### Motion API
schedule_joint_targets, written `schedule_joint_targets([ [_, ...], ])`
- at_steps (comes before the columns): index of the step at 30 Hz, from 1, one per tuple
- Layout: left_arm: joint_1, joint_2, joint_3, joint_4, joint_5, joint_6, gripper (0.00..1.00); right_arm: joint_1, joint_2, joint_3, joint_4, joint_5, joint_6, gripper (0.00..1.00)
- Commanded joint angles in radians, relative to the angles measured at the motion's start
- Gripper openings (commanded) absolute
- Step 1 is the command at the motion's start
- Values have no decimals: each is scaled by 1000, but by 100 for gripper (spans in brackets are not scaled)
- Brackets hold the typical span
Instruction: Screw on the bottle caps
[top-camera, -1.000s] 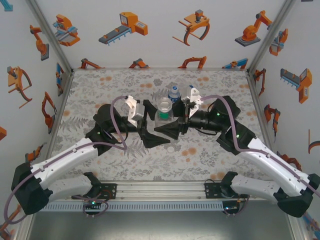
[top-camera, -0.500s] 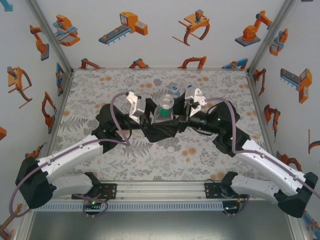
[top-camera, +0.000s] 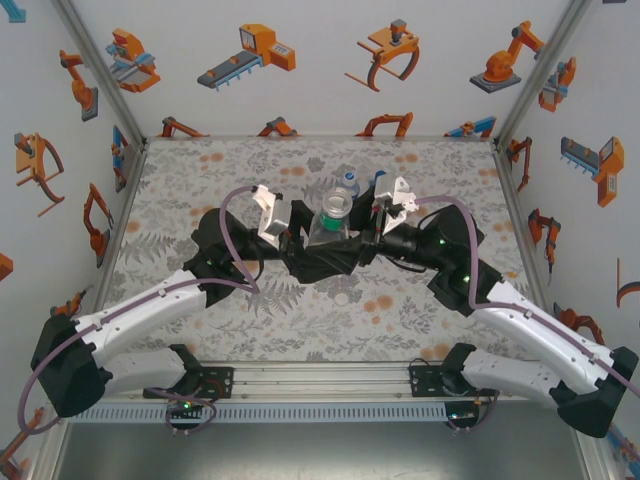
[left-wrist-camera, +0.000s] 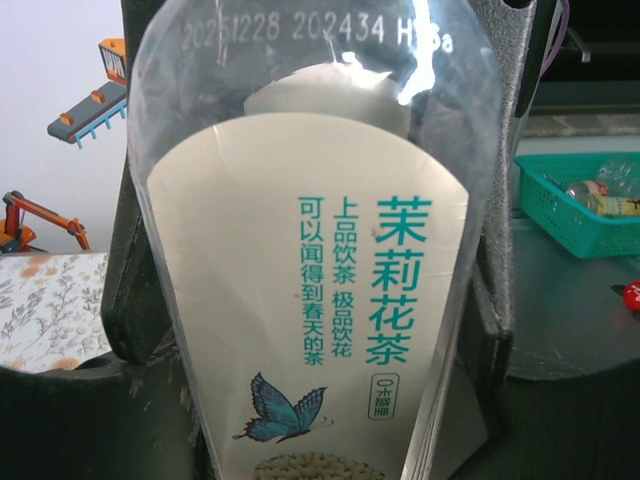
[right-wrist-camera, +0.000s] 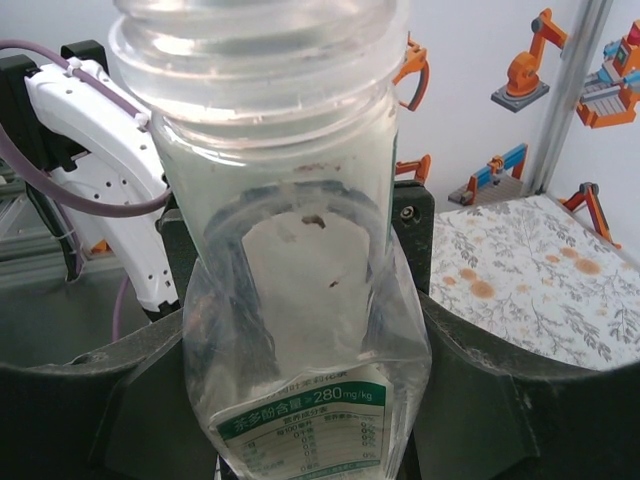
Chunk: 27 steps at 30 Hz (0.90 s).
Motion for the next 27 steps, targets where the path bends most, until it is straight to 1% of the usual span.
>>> schedule_joint_targets([
  [1,2,-43,29,-52,-35,59,36,-1,-37,22,-28,75,-27,70],
  [3,10,-69,25,-118,-73,97,33,-1,-45,39,-84,90,-54,77],
  [6,33,-113,25,-247,-131,164,29,-1,-65,49,-146,143,-91,80],
  [8,62,-144,24,-332,-160,198,25,-2,-75,46,-180,201,-98,80],
  [10,100,-172,26,-411,-176,221,18,-3,-80,45,-222,255,-101,79],
  [11,126,-188,25,-451,-179,226,13,-2,-78,46,-247,280,-99,79],
  [14,208,-229,16,-536,-168,228,0,-2,-64,45,-316,335,-88,77],
  [18,321,-260,29,-659,-68,244,0,-4,-23,28,-399,412,-30,72],
  [20,374,-256,51,-737,-31,260,0,-5,7,25,-455,477,29,69],
  [22,429,-254,56,-774,12,279,0,-7,41,14,-505,534,94,66],
  [24,466,-258,44,-791,26,308,0,-9,81,-9,-542,572,157,62],
  [27,513,-258,30,-832,16,365,0,-11,147,-34,-590,610,252,55],
])
